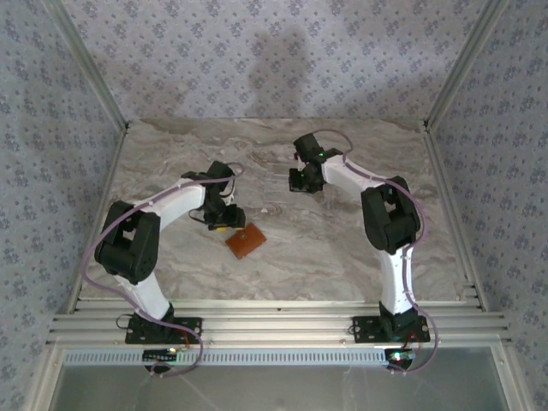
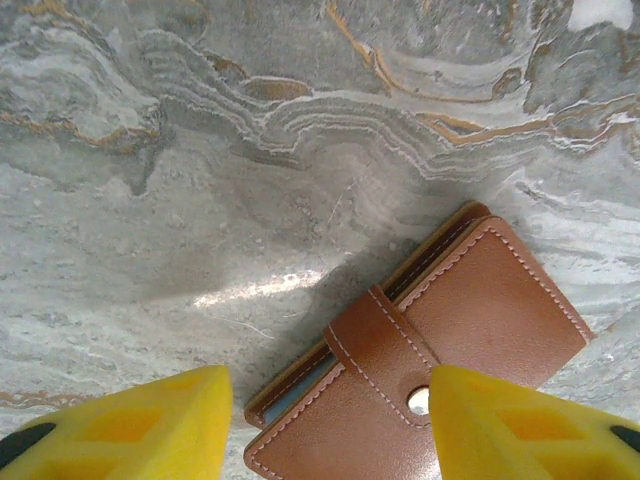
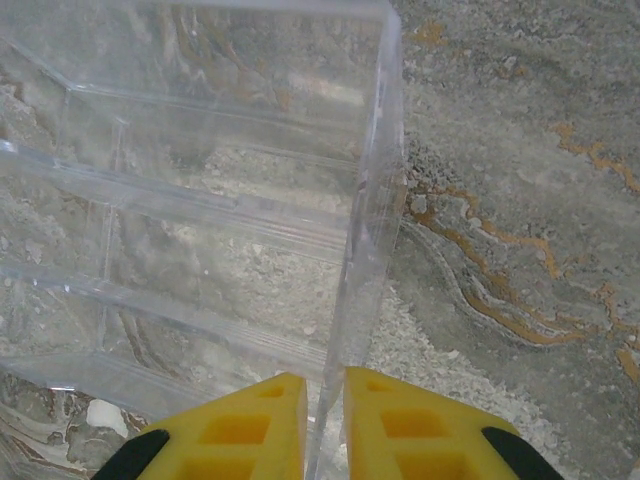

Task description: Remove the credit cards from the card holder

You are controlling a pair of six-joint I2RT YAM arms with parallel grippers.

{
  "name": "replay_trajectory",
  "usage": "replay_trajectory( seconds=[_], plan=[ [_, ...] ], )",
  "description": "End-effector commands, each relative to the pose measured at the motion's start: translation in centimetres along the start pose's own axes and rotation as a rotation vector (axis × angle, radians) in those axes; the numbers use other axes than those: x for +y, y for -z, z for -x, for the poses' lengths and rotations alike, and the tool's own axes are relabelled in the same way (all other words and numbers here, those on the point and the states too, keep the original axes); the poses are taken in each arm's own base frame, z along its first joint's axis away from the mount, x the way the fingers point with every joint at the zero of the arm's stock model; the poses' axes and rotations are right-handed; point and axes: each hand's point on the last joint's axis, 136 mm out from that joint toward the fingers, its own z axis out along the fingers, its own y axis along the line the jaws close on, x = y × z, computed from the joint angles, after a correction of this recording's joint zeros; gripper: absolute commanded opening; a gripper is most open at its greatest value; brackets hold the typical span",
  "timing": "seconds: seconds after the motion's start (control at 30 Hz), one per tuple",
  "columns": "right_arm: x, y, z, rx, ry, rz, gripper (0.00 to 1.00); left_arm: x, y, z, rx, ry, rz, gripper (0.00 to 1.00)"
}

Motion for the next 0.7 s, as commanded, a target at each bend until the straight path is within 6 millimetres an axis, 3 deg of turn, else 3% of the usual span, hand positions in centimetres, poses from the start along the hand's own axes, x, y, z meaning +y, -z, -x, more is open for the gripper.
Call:
replay_trajectory(
  seconds=[0.0, 0.33, 0.47, 0.67],
  plan=[
    [0.4, -0.4, -0.3, 0.035, 0.02, 0.007, 0.19, 0.2, 0.5, -0.9, 0.018, -0.001, 0.001, 0.55],
    [0.7, -0.6, -0.3, 0.056, 0.037, 0.009, 0.17, -0.6, -0.2, -1.2, 0.041, -0.022, -0.028, 0.55],
    [0.7, 0.1, -0.3, 0.054, 0.043, 0.004, 0.25, -1.3, -0.7, -1.4, 0.065, -0.049, -0.033, 0.55],
    [1.2, 2.7, -0.4, 0.017, 0.061, 0.01, 0.37, -2.2, -1.7, -1.8, 0.102, -0.08, -0.042, 0.55]
  ],
)
